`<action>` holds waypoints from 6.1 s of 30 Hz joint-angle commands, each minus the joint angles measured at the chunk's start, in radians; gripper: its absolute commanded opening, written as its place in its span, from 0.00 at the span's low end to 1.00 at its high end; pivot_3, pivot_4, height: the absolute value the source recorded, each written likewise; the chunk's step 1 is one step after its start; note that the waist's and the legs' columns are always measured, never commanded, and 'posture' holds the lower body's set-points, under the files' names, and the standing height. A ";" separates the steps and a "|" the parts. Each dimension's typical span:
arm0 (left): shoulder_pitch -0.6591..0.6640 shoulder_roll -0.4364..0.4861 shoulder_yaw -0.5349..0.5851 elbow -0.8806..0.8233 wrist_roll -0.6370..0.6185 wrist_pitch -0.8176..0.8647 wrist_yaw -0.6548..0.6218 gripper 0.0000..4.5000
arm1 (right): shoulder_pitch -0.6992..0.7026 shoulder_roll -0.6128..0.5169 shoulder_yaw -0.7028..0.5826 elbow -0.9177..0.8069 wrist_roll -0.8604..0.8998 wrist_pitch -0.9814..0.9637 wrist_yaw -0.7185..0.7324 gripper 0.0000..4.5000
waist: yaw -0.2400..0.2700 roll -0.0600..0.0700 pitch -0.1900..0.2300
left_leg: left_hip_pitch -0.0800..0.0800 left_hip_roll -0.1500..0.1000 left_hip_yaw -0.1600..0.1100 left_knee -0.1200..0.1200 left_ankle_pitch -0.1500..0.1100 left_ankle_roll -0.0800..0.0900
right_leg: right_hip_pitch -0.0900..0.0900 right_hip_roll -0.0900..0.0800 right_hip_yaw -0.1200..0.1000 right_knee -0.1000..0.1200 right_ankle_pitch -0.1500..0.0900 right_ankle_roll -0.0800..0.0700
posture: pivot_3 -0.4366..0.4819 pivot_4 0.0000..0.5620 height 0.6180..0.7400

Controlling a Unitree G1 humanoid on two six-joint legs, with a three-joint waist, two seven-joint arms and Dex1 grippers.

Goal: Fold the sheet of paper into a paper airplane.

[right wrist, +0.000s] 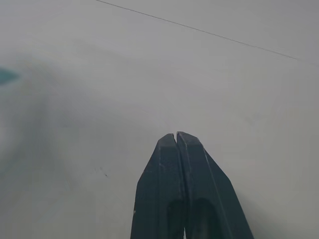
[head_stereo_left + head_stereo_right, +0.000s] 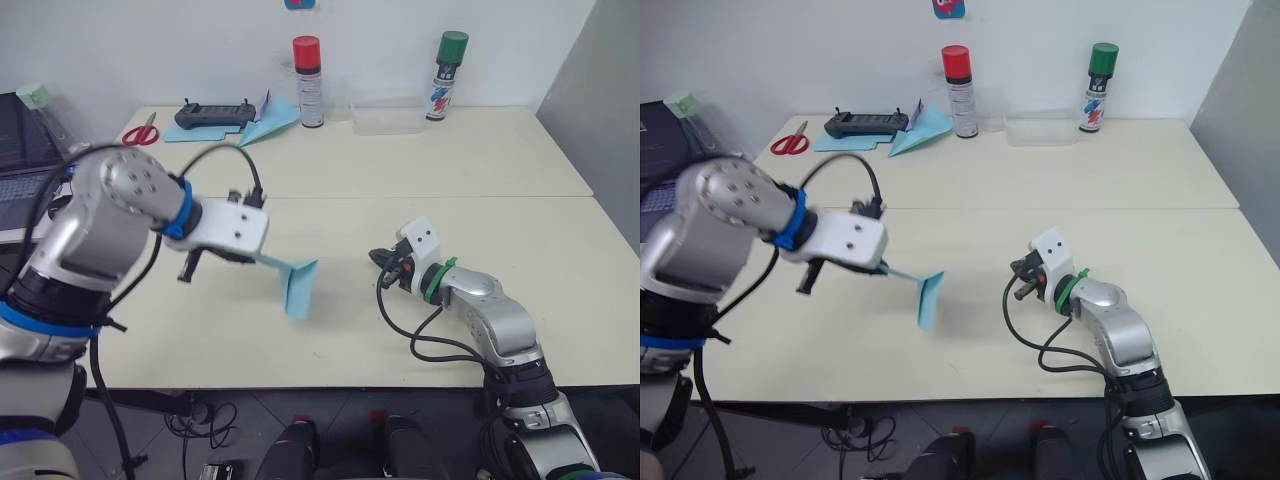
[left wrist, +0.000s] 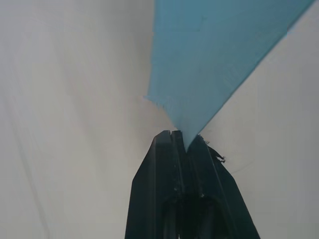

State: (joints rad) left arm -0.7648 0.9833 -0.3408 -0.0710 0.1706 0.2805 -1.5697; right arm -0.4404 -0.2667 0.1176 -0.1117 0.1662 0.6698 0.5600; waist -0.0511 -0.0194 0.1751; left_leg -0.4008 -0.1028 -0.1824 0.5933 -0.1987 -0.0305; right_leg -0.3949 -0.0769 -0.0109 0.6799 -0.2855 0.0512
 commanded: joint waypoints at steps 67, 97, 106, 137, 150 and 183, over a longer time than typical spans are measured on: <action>0.510 -0.739 0.212 -0.016 -0.181 0.021 1.107 0.17 | 0.029 -0.234 0.012 -0.333 0.071 -0.024 0.034 0.00 | 0.051 0.000 0.001 | 0.000 0.010 0.005 0.013 -0.002 -0.004 | 0.006 0.004 0.000 -0.003 0.004 -0.005 | 0.48 0.27 1.00; -0.071 -0.531 0.021 0.862 -0.315 -0.735 -0.021 0.01 | 0.079 -0.401 -0.107 -0.356 0.263 0.064 0.198 0.00 | 0.040 -0.001 0.003 | -0.002 0.009 0.005 0.013 -0.003 -0.003 | 0.005 0.005 -0.001 -0.006 0.004 -0.005 | 0.48 0.27 1.00; 0.045 -0.498 0.042 0.663 -0.298 -0.625 0.040 0.17 | 0.091 -0.402 -0.085 -0.363 0.254 0.055 0.199 0.00 | 0.024 -0.001 0.003 | -0.001 0.009 0.003 0.013 -0.003 -0.003 | 0.005 0.005 -0.001 -0.004 0.004 -0.005 | 0.48 0.27 1.00; 0.093 -0.409 0.232 0.478 -0.387 -0.225 0.293 0.15 | 0.163 -0.498 0.032 -0.374 0.142 -0.098 0.289 0.00 | 0.026 -0.001 0.004 | -0.001 0.009 0.002 0.013 -0.003 -0.003 | 0.006 0.004 0.000 -0.005 0.004 -0.006 | 0.48 0.27 1.00; 0.186 -0.431 0.178 0.434 -0.349 -0.280 0.273 0.01 | 0.146 -0.457 0.047 -0.386 0.123 -0.108 0.271 0.00 | 0.028 -0.001 0.004 | -0.001 0.009 0.001 0.013 -0.003 -0.003 | 0.006 0.004 0.000 -0.004 0.004 -0.006 | 0.48 0.27 1.00; 0.183 -0.481 0.042 0.603 -0.189 -0.709 0.196 0.01 | 0.112 -0.403 0.025 -0.378 0.173 -0.139 0.316 0.00 | 0.028 -0.001 0.004 | -0.001 0.010 0.001 0.013 -0.003 -0.004 | 0.006 0.004 0.000 -0.004 0.004 -0.006 | 0.48 0.27 1.00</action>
State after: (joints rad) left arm -0.5902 0.5044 -0.2873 0.5252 -0.0411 -0.3597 -1.3925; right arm -0.3113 -0.6734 0.1760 -0.4505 0.3051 0.5102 0.8886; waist -0.0232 -0.0202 0.1788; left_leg -0.4019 -0.0932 -0.1811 0.6066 -0.2013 -0.0341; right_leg -0.3890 -0.0729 -0.0107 0.6757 -0.2810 0.0447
